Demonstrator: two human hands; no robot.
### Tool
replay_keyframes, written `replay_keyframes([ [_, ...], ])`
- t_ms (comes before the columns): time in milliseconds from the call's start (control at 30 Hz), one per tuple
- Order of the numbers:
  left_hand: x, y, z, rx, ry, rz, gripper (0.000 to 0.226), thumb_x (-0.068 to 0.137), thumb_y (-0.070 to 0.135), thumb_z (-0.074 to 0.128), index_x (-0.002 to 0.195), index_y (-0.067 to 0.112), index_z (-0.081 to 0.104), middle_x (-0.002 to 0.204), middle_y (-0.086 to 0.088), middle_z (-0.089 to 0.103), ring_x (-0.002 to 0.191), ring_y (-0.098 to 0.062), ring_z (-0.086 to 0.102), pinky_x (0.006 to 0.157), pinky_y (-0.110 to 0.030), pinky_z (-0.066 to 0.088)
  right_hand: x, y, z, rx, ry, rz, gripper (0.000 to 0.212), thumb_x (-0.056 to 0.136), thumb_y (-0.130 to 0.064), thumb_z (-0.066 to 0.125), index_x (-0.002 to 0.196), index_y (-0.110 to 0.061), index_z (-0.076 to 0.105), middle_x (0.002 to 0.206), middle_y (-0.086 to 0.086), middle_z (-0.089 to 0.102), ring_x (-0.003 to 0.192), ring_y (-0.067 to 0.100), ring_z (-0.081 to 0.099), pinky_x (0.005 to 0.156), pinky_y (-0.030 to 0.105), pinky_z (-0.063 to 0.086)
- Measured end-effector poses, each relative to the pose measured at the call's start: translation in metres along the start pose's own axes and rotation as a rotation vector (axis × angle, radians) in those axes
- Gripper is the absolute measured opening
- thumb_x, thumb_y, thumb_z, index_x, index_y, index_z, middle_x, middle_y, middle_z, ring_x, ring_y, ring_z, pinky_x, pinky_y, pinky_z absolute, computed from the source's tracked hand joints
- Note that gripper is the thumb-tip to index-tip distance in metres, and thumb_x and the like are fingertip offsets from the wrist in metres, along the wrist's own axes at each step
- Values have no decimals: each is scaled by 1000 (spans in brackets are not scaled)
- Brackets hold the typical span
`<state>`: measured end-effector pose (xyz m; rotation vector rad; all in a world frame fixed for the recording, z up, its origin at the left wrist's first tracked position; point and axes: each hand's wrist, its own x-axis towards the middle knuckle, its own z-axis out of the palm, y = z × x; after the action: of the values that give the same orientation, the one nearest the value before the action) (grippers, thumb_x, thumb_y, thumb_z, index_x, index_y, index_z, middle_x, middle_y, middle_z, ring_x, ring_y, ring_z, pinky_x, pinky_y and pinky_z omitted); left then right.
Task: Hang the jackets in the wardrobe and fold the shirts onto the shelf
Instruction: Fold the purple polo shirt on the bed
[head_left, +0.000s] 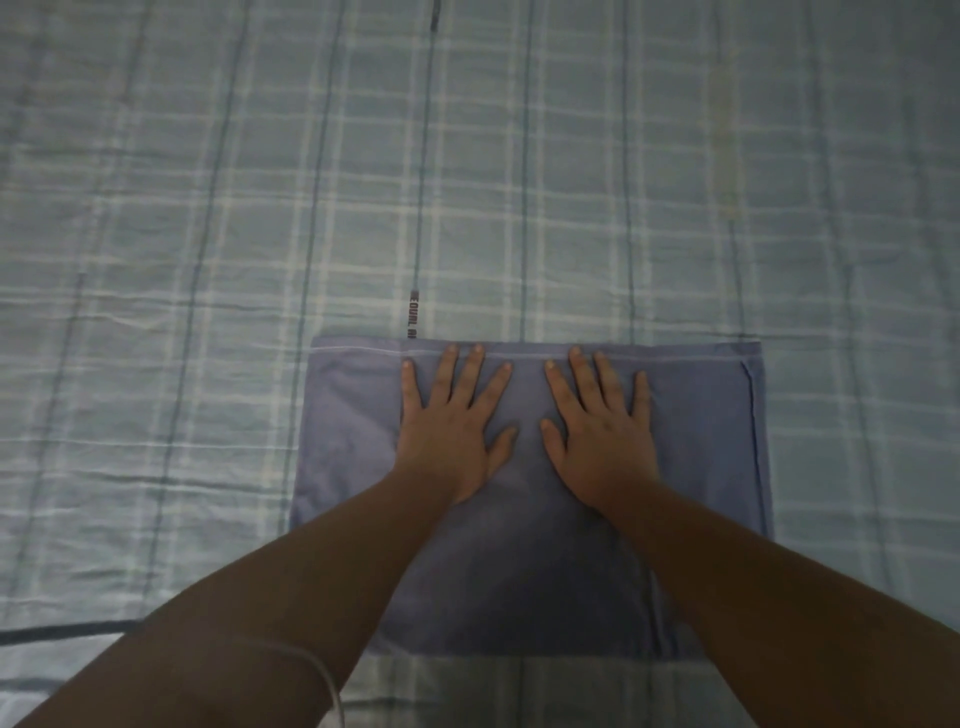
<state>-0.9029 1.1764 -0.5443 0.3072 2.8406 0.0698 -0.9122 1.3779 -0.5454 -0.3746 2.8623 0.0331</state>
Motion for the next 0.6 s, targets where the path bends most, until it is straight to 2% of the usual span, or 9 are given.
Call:
replay_keyframes([
  [133, -13, -9, -15, -68, 38, -12, 71, 95, 63, 21, 158, 32, 12, 166, -6, 9, 153, -28, 4, 117, -64, 3, -6, 6, -13, 49, 31, -6, 69, 93, -51, 36, 155, -22, 29, 163, 6, 23, 150, 28, 21, 116, 64, 14],
  [300, -73, -45, -15, -144, 104, -126, 67, 95, 51, 33, 156, 23, 27, 163, -14, 19, 151, -35, 11, 119, -61, 7, -59, 18, -16, 148, 149, 69, 65, 94, -42, 36, 152, -15, 34, 159, 12, 32, 148, 32, 25, 117, 62, 17],
  [400, -123, -54, -1, -143, 107, -170, 66, 95, 48, 38, 154, 21, 32, 161, -17, 24, 150, -37, 14, 120, -61, 7, -102, 15, -7, 169, 117, 98, 65, 94, -42, 36, 153, -15, 32, 159, 14, 30, 148, 32, 24, 118, 59, 13],
  [533, -174, -48, 21, -102, 101, -125, 64, 93, 42, 46, 152, 20, 37, 157, -17, 33, 148, -37, 24, 118, -61, 16, -147, 9, 7, 149, 61, 131, 66, 95, -42, 36, 154, -15, 30, 159, 14, 30, 148, 34, 24, 118, 59, 13],
  [600, -187, -46, 32, -77, 75, -100, 63, 95, 44, 43, 153, 20, 36, 158, -17, 32, 147, -37, 25, 117, -60, 19, -160, 9, 16, 111, 1, 162, 67, 94, -43, 34, 155, -16, 27, 160, 13, 28, 148, 33, 23, 118, 62, 12],
])
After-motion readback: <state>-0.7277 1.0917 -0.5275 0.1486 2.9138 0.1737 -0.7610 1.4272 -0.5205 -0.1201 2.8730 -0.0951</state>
